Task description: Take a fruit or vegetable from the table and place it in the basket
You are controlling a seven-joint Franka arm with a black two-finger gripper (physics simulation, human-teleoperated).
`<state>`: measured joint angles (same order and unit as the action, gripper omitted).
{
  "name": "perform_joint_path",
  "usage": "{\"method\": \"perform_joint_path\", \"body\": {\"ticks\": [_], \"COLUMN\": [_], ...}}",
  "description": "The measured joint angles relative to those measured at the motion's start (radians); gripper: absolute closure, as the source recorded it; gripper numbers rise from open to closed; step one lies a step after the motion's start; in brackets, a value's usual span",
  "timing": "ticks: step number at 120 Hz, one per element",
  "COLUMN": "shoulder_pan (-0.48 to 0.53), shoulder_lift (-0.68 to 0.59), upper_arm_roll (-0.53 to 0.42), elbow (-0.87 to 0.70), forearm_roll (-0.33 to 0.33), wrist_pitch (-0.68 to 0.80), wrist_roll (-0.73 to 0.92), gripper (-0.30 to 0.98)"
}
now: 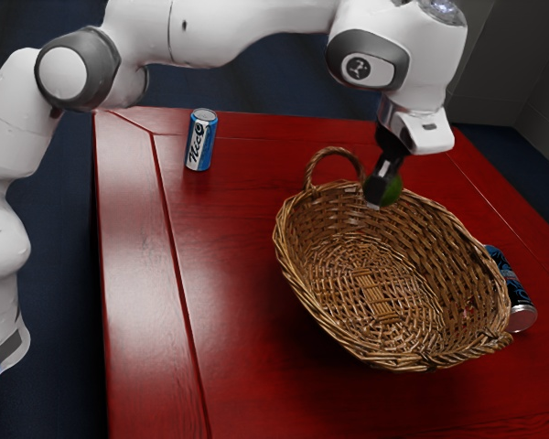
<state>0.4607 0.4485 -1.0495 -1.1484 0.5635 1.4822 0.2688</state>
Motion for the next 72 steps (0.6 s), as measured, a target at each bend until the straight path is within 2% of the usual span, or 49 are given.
{"method": "perform_joint_path", "body": {"ticks": [9, 23, 37, 57, 61, 63, 67, 72], "shoulder_pan": [-0.001, -0.003, -0.006, -0.013, -0.029, -0.057, -0.161, -0.349], "shoulder_lift": [0.056, 0.112, 0.124, 0.100, 0.049, 0.004, -0.090, -0.203], "upper_arm_roll": [-0.061, -0.081, -0.076, -0.061, -0.003, 0.081, 0.317, 0.688], "elbow": [-0.005, -0.009, -0.011, -0.009, -0.010, -0.012, -0.023, -0.074], "forearm_roll": [0.043, 0.074, 0.081, 0.084, 0.077, 0.056, -0.005, -0.102], "wrist_pitch": [-0.003, 0.013, 0.030, 0.045, 0.046, 0.045, 0.045, 0.046], "wrist_roll": [-0.034, -0.080, -0.118, -0.160, -0.165, -0.164, -0.158, -0.145], "gripper": [0.34, 0.34, 0.14, 0.04, 0.03, 0.03, 0.02, 0.02]}}
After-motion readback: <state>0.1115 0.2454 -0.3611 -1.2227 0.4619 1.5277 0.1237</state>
